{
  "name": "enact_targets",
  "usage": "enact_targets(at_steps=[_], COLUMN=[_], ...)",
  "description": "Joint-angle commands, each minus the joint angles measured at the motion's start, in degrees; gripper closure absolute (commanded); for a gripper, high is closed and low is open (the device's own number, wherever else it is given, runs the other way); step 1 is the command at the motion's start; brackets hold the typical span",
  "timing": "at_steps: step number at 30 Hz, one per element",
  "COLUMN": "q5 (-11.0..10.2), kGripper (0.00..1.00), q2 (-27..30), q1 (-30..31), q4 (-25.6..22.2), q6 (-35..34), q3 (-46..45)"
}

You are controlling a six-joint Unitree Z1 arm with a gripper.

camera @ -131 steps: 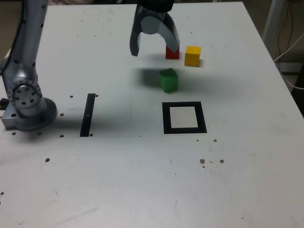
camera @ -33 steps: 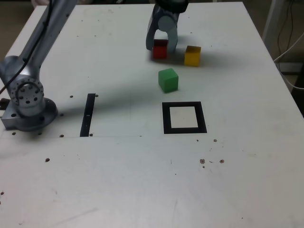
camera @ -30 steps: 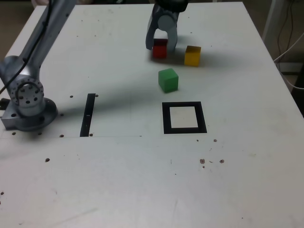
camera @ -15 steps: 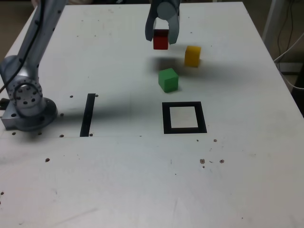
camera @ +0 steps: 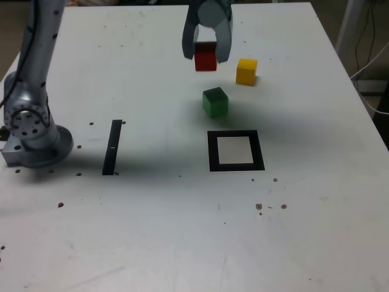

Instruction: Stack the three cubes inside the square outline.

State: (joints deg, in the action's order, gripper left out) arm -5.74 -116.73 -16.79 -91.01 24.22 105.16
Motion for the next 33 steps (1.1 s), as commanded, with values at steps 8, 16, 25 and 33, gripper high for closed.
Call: enact_targets(at_steps=[8, 16, 25, 33], q5=[2.0, 2.7, 2.0, 3.3], kGripper=[0.71, 0.71, 0.71, 0.71], q2=[2.8, 2.8, 0.7, -2.6], q1=[9.1, 15.5, 19.1, 19.8], q4=[-0.5, 0.1, 2.3, 5.6], q6=[-7.7, -13.8, -18.0, -18.3], q3=[-3.0, -4.4, -5.2, -5.5])
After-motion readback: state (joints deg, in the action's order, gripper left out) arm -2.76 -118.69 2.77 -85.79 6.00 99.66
